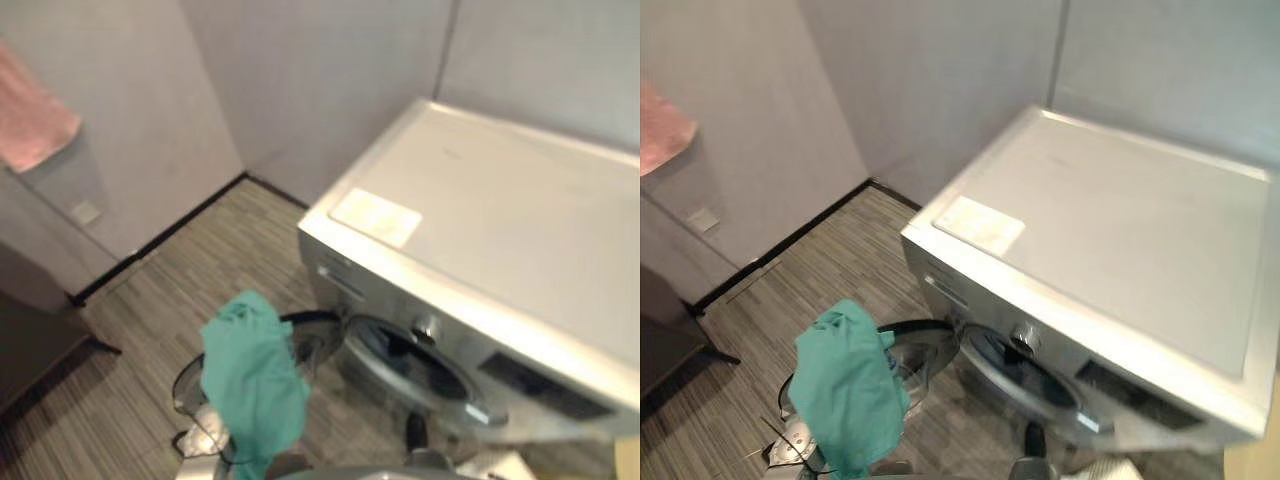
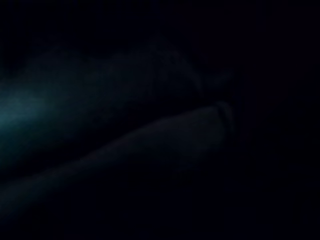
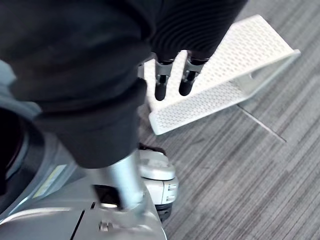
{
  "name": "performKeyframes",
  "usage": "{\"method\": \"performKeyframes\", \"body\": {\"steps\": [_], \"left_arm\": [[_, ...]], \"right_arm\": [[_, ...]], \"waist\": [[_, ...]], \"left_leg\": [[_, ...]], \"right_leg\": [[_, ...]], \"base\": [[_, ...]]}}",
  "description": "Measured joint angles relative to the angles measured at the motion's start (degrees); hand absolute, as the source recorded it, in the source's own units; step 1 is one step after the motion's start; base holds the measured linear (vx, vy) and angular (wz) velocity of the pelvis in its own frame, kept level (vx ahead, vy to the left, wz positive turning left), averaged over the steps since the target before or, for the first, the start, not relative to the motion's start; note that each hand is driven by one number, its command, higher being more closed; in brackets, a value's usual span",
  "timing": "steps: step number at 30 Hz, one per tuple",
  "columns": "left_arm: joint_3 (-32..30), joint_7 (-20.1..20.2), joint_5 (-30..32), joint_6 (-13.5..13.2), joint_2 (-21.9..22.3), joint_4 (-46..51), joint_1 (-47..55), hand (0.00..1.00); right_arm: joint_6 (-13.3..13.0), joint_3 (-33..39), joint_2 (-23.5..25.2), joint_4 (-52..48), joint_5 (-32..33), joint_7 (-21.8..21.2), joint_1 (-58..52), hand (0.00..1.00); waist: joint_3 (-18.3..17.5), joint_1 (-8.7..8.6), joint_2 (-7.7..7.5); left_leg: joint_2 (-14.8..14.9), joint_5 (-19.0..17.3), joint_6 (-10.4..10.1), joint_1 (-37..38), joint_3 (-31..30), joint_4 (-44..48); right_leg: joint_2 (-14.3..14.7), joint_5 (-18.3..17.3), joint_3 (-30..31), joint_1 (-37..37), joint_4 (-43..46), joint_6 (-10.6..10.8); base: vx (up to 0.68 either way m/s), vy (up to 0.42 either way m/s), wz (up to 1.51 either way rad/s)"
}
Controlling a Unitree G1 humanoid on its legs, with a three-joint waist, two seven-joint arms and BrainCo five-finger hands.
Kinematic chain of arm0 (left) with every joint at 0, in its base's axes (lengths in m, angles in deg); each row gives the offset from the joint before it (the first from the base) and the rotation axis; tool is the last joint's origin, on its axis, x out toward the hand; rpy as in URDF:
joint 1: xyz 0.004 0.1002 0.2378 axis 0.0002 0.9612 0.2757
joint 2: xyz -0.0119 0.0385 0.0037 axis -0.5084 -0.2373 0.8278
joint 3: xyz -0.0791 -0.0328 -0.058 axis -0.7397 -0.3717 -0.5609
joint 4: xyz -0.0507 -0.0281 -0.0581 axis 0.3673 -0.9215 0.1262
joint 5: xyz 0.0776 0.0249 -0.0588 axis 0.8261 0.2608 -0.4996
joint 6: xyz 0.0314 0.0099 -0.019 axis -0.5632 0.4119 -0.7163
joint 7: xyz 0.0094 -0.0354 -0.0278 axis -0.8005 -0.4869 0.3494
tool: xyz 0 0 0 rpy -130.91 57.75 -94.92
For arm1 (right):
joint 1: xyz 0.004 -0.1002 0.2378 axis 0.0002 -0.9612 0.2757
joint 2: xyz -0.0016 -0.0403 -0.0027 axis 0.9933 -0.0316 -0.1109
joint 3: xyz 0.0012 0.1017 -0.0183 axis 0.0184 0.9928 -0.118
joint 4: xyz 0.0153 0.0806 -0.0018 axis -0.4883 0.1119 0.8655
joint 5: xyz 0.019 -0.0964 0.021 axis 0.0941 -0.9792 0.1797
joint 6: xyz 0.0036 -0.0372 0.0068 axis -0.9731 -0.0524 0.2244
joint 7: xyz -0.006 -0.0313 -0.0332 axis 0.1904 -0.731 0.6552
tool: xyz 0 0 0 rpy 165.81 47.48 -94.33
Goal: Pick up the laundry basket with both hands and put the clothes into the washing machine.
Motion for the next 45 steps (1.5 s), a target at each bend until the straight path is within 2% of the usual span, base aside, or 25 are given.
{"method": "performKeyframes", "body": {"steps": [1,2,3,4,5,6,7,8,9,10,13,15,17,20,22,24,27,29,30,31,32,34,35,39,45], "left_arm": [[-0.64,-0.21,0.35,0.02,0.15,-1.32,-1.01,1.00],[-1.48,-0.37,0.36,0.00,0.12,-1.66,-1.26,1.00],[-1.65,-0.40,0.36,0.00,0.00,-2.08,-1.36,1.00],[-1.54,-0.57,0.35,-0.05,-0.05,-2.98,-1.74,1.00],[-1.54,-0.79,0.35,-0.16,-0.02,-3.22,-1.97,1.00],[-0.93,-1.78,0.34,-0.31,0.03,-3.80,-2.48,1.00],[-0.73,-2.12,0.31,-0.34,0.15,-4.29,-2.75,1.00],[1.45,-2.60,0.33,-0.31,0.52,-6.44,-3.20,1.00],[2.93,-2.59,0.34,-0.32,0.68,-8.04,-2.70,1.00],[3.11,-2.61,0.34,-0.30,0.69,-8.45,-2.68,1.00],[4.08,-2.65,0.33,-0.29,0.75,-12.15,-4.15,1.00],[5.42,-2.68,0.31,-0.12,0.73,-14.06,-5.24,1.00],[8.34,-2.48,0.31,0.14,0.72,-15.41,-5.34,1.00],[9.72,-1.45,0.31,0.15,0.73,-15.99,-5.35,1.00],[9.89,-1.47,0.29,0.13,0.70,-16.03,-5.89,1.00],[10.01,-1.47,0.28,0.12,0.33,-16.20,-6.34,1.00],[10.59,-1.39,0.30,0.17,-1.00,-17.23,-6.77,1.00],[10.59,-1.33,0.32,0.39,-1.78,-17.22,-7.00,1.00],[10.54,-1.34,0.28,0.42,-2.00,-17.17,-7.04,1.00],[10.56,-1.32,0.28,0.48,-2.76,-17.20,-6.98,1.00],[10.55,-1.33,0.25,0.59,-3.24,-17.30,-7.01,1.00],[10.46,-1.44,0.20,0.97,-3.37,-17.32,-7.00,1.00],[10.46,-1.45,0.19,0.96,-3.38,-17.32,-7.05,1.00],[10.73,-1.43,0.16,1.02,-1.26,-17.99,-7.05,1.00],[10.48,-1.43,0.18,2.18,-1.42,-19.62,-7.11,1.00]], "right_arm": [[0.44,-0.31,-1.25,-0.05,-0.03,-0.37,1.36,0.00],[0.62,-0.17,-1.31,-0.05,-0.03,-0.32,2.41,0.00],[0.71,-0.14,-1.12,0.10,-0.03,-0.29,2.00,0.00],[0.89,-0.22,-0.50,0.74,-0.04,-0.34,0.49,0.00],[0.92,-0.19,0.00,1.51,-0.04,-0.35,0.17,0.00],[1.16,-0.14,1.12,2.27,-0.03,-0.26,0.07,0.00],[1.15,-0.11,1.32,2.19,-0.03,-0.18,-0.07,0.00],[1.15,-0.10,0.82,2.15,-0.12,0.32,-0.55,0.00],[1.35,-0.96,0.34,2.16,-0.95,1.12,0.52,0.00],[1.33,-1.40,0.30,2.08,-1.09,1.18,0.95,0.00],[1.23,-3.13,0.47,1.89,-1.12,2.28,2.75,0.00],[1.11,-3.17,0.52,1.61,-1.07,2.63,3.00,0.00],[0.59,-3.96,0.75,0.86,-1.04,3.48,3.25,0.00],[0.42,-3.97,1.33,0.50,-1.05,3.53,2.99,0.00],[-0.15,-3.76,1.63,0.47,-1.00,3.53,2.27,0.00],[-0.20,-2.10,2.76,0.37,-0.52,3.58,1.47,0.00],[0.09,-1.14,3.63,-0.07,0.11,3.45,-0.33,0.00],[0.10,-0.76,4.19,-0.73,1.02,3.53,-0.94,0.00],[0.05,0.27,4.44,-0.88,1.78,3.55,-0.91,0.00],[0.12,0.41,4.43,-0.76,1.95,3.46,-1.01,0.00],[0.12,0.35,4.53,-0.55,1.97,3.36,-1.48,0.00],[0.12,0.27,5.03,-0.49,2.53,3.58,-2.11,0.00],[0.15,0.12,4.84,-0.49,3.38,3.52,-2.11,0.00],[0.48,-0.15,4.36,-0.40,3.45,3.43,-1.93,0.00],[0.72,-0.34,4.57,-0.40,3.76,3.43,-1.53,0.00]], "waist": [[1.39,0.13,-0.34],[2.48,-0.01,-0.01],[2.58,-0.28,-0.07],[2.61,-0.45,-0.26],[2.75,-0.43,-0.51],[2.54,-0.54,-1.67],[2.72,-0.68,-1.66],[2.42,-0.17,-0.97],[1.69,0.94,0.10],[1.64,1.53,0.00],[0.64,1.55,-1.66],[0.55,1.51,-2.50],[0.40,1.51,-3.20],[0.36,1.38,-3.19],[0.24,0.61,-2.86],[0.48,-0.24,-3.24],[0.64,-0.07,-3.97],[0.57,-0.77,-4.40],[0.76,-1.24,-3.74],[0.71,-1.51,-4.57],[0.78,-1.41,-4.71],[0.42,-0.43,-5.51],[0.39,-0.01,-5.22],[0.43,0.16,-4.69],[0.16,0.13,-5.43]], "left_leg": [[0.00,0.39,0.74,0.50,3.51,-0.77],[1.32,0.40,1.14,0.92,5.69,-0.45],[1.68,0.41,1.10,1.31,5.87,-0.35],[2.20,0.75,0.47,2.27,5.90,-0.39],[2.40,1.19,-0.35,2.73,5.66,-0.40],[3.07,1.63,-1.58,2.99,4.31,-0.36],[3.09,1.84,-2.05,3.38,3.26,-0.57],[3.55,2.28,-2.78,4.48,1.80,-2.54],[4.25,3.15,-2.78,6.09,1.17,-5.92],[4.24,3.88,-2.19,6.54,0.68,-7.44],[4.62,8.27,-1.60,6.56,-0.43,-14.15],[4.74,9.30,-1.59,6.71,-0.53,-15.50],[4.89,9.92,-2.48,8.15,-0.48,-15.41],[4.24,9.41,-3.18,10.95,1.21,-14.80],[3.80,7.79,-3.60,10.85,2.26,-13.58],[2.99,6.26,-2.91,10.71,2.68,-11.51],[2.94,2.77,-1.78,10.33,6.00,-6.75],[2.86,2.17,-1.03,8.98,6.86,-5.28],[3.03,2.47,-0.62,7.97,6.75,-5.43],[3.08,2.67,-0.73,7.85,6.56,-5.61],[2.96,2.68,-0.89,8.05,6.55,-5.70],[3.04,3.51,-1.91,9.63,6.60,-7.79],[3.06,4.19,-2.24,10.24,6.83,-9.38],[2.95,5.82,-2.71,10.93,6.91,-12.59],[1.46,8.17,-2.52,12.66,5.18,-13.72]], "right_leg": [[-2.21,-1.47,-5.65,-2.26,1.72,-3.24],[-4.60,-3.54,-10.50,-4.15,7.86,-4.27],[-5.65,-5.27,-11.81,-4.85,12.29,-4.60],[-6.99,-8.58,-11.63,-4.60,19.91,-4.10],[-7.36,-11.15,-11.01,-4.00,22.20,-2.51],[-7.70,-14.82,-10.96,-4.14,26.56,-0.45],[-7.57,-15.29,-11.23,-3.94,27.33,-0.35],[-5.64,-15.49,-11.98,-2.69,25.94,-0.43],[-2.73,-14.65,-12.24,-1.45,22.22,-1.19],[-1.83,-14.08,-12.26,-1.18,20.82,-1.47],[0.64,-11.32,-13.57,-1.13,15.31,-3.06],[1.06,-10.91,-13.90,-1.11,14.39,-3.24],[1.29,-10.11,-14.17,0.30,13.31,-3.74],[1.40,-8.05,-12.45,3.64,10.41,-2.88],[1.30,-6.22,-11.42,4.75,7.86,-2.04],[1.05,-4.32,-10.63,5.91,5.49,-1.06],[0.70,-1.50,-7.69,6.76,2.29,-0.05],[-0.60,-2.31,-9.76,6.33,1.98,-0.24],[-1.78,-4.13,-14.33,5.54,3.58,-1.31],[-2.83,-4.78,-16.25,4.81,8.70,-2.04],[-2.68,-6.20,-16.03,5.02,9.01,-1.08],[-1.43,-5.71,-15.76,5.92,7.85,-1.46],[-0.91,-5.25,-15.80,6.39,6.41,-1.54],[0.06,-3.99,-16.27,7.24,3.02,-1.79],[-0.44,-2.73,-17.85,11.46,-1.16,-1.18]], "base": [[-0.28,0.015,-1.32],[-0.26,-0.015,-1.14],[-0.18,-0.053,-0.49],[-0.06,-0.077,-0.06],[-0.03,-0.235,0.20],[0.00,-0.264,0.32],[0.02,-0.305,0.31],[0.04,-0.218,-0.09],[0.03,-0.175,-0.30],[0.01,-0.125,-0.42],[0.00,-0.113,-0.04],[0.02,-0.076,0.05],[0.08,0.015,0.03],[0.05,0.093,-0.19],[-0.03,0.140,-0.31],[-0.04,0.142,-0.28],[-0.08,0.141,-0.49],[-0.07,0.085,-0.09],[-0.03,0.051,0.04],[0.02,0.015,0.05],[0.04,-0.026,-0.07],[0.04,-0.047,-0.12],[0.05,-0.066,-0.04],[0.08,-0.051,0.01],[0.06,-0.002,0.14]]}}
